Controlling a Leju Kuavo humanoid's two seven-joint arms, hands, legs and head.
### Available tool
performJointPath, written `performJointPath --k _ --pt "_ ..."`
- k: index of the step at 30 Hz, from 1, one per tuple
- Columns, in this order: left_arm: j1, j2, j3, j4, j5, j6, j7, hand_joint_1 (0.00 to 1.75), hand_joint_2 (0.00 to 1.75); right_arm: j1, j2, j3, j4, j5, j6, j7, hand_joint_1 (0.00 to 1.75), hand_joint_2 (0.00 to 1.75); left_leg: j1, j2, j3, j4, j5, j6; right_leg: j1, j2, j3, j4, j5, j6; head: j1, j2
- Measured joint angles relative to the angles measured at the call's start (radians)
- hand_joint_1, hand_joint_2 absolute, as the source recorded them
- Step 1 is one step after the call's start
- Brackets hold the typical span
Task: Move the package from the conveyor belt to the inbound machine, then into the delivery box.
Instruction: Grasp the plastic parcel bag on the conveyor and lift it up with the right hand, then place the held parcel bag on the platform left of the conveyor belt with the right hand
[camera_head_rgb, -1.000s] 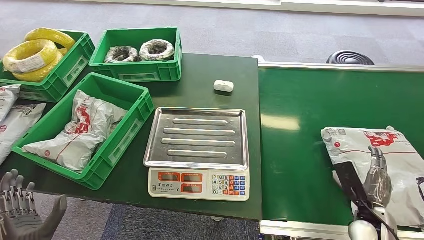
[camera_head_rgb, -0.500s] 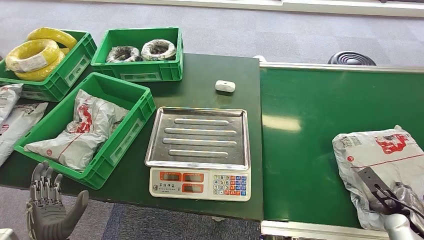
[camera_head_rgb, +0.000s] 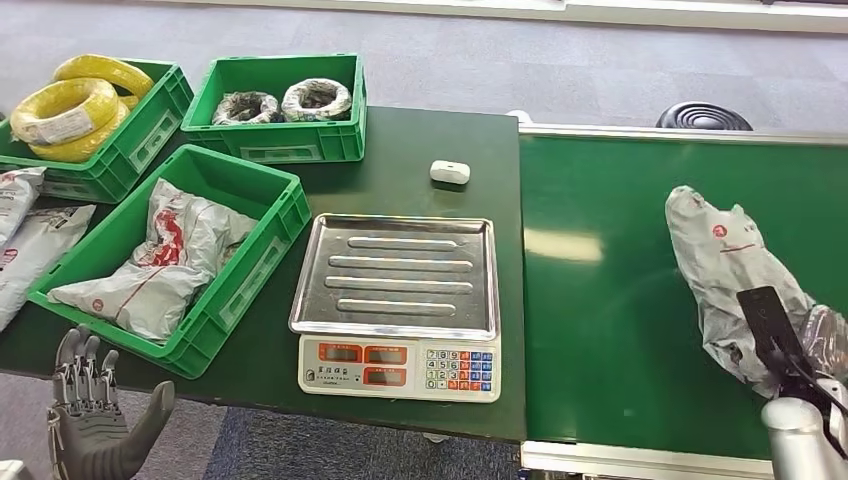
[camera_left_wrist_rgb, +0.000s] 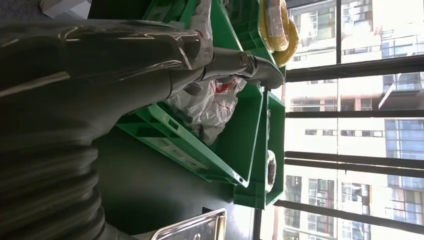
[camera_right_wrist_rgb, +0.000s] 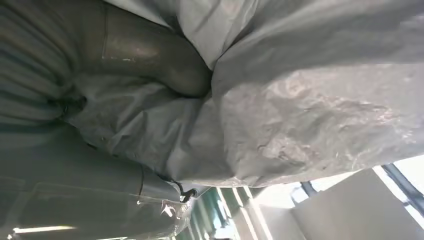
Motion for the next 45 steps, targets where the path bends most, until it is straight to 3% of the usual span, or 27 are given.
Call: performJointPath --k 4,9,13,19,21,23,24,25,28,29,34,38,42,45 --pt "-0.019 0.014 -0.014 0.013 0.016 0.0 -0.019 0.0 1.75 0.017 0.062 0.067 -0.266 -0.039 -0.087 -0.099 1.75 1.75 0.0 0.001 0.0 0.0 0.001 -0.001 0.0 0.0 0.0 0.0 0.0 0.0 0.0 0.0" --pt "-0.097 0.041 -0.049 0.07 0.017 -0.028 -0.025 0.0 1.75 -0.032 0.183 0.28 -0.506 0.121 -0.089 -0.104 1.75 1.75 0.001 0.004 0.002 -0.001 0.002 -0.002 0.001 0.004 0.0 0.002 0.001 -0.001 0.0 0.0" --pt "-0.136 0.056 -0.072 0.109 0.017 -0.031 -0.028 0.0 1.75 -0.08 0.255 0.426 -0.594 0.179 -0.083 -0.068 1.75 1.75 0.002 -0.001 0.002 0.0 0.004 -0.003 0.002 -0.001 0.0 0.002 0.001 -0.001 0.0 0.0" --pt "-0.145 0.072 -0.081 0.131 0.019 -0.029 -0.033 0.0 1.75 -0.091 0.28 0.486 -0.646 0.164 -0.082 -0.07 1.75 1.75 0.001 -0.001 0.0 0.0 0.003 -0.003 0.001 -0.001 0.0 0.001 0.001 -0.001 0.0 0.0" --pt "-0.15 0.075 -0.082 0.137 0.019 -0.033 -0.035 0.0 1.75 -0.097 0.288 0.501 -0.653 0.176 -0.044 -0.083 1.75 1.75 0.001 -0.001 -0.001 0.0 0.003 -0.003 0.001 -0.001 0.0 0.001 0.001 -0.001 0.001 0.0" --pt "-0.167 0.079 -0.086 0.149 0.019 -0.042 -0.037 0.0 1.75 -0.118 0.307 0.531 -0.65 0.223 0.055 -0.088 1.71 1.75 0.001 0.0 -0.001 0.0 0.003 -0.003 0.001 0.0 -0.001 0.001 0.001 -0.002 0.0 0.0" --pt "-0.182 0.08 -0.088 0.158 0.019 -0.048 -0.038 0.0 1.75 -0.139 0.322 0.556 -0.638 0.256 0.119 -0.08 1.64 1.75 0.002 0.001 -0.001 0.0 0.003 -0.003 0.001 0.001 -0.001 0.001 0.001 -0.002 0.0 0.0" --pt "-0.2 0.08 -0.091 0.168 0.018 -0.054 -0.038 0.0 1.75 -0.163 0.341 0.587 -0.617 0.284 0.183 -0.068 1.39 1.75 0.002 0.002 0.0 -0.001 0.003 -0.003 0.002 0.002 -0.001 0.001 0.002 -0.003 0.0 0.0" --pt "-0.248 0.079 -0.096 0.197 0.016 -0.062 -0.036 0.0 1.75 -0.242 0.413 0.681 -0.496 0.324 0.297 -0.037 0.19 1.75 0.004 0.002 0.001 -0.001 0.006 -0.006 0.004 0.002 -0.002 0.002 0.003 -0.004 0.0 0.0" --pt "-0.26 0.078 -0.096 0.204 0.015 -0.063 -0.033 0.0 1.75 -0.263 0.437 0.705 -0.447 0.33 0.307 -0.031 0.0 1.75 0.004 0.002 0.001 -0.001 0.006 -0.006 0.004 0.002 -0.002 0.002 0.003 -0.004 0.0 0.0" --pt "-0.295 0.068 -0.081 0.222 -0.014 -0.06 -0.015 0.0 1.75 -0.315 0.537 0.79 -0.199 0.355 0.278 -0.013 0.0 1.75 0.005 0.001 0.0 0.0 0.006 -0.007 0.004 0.002 -0.002 0.003 0.003 -0.005 0.001 0.0" --pt "-0.314 0.057 -0.059 0.222 -0.071 -0.058 -0.015 0.0 1.75 -0.302 0.581 0.816 -0.074 0.316 0.225 -0.082 0.0 1.75 0.004 0.001 -0.002 0.0 0.006 -0.007 0.004 0.002 -0.004 0.002 0.003 -0.005 0.001 0.0" --pt "-0.357 0.051 -0.05 0.173 -0.189 -0.051 -0.009 0.0 1.75 -0.269 0.606 0.823 -0.038 0.261 0.155 -0.18 0.0 1.75 0.004 0.001 -0.003 0.0 0.006 -0.007 0.004 0.002 -0.005 0.002 0.003 -0.005 0.001 0.0" --pt "-0.424 0.053 -0.064 0.113 -0.352 -0.022 0.032 0.0 1.75 -0.225 0.606 0.827 -0.085 0.234 0.123 -0.189 0.0 1.75 0.004 0.0 -0.003 0.0 0.006 -0.006 0.004 0.001 -0.006 0.001 0.003 -0.005 0.001 0.0"
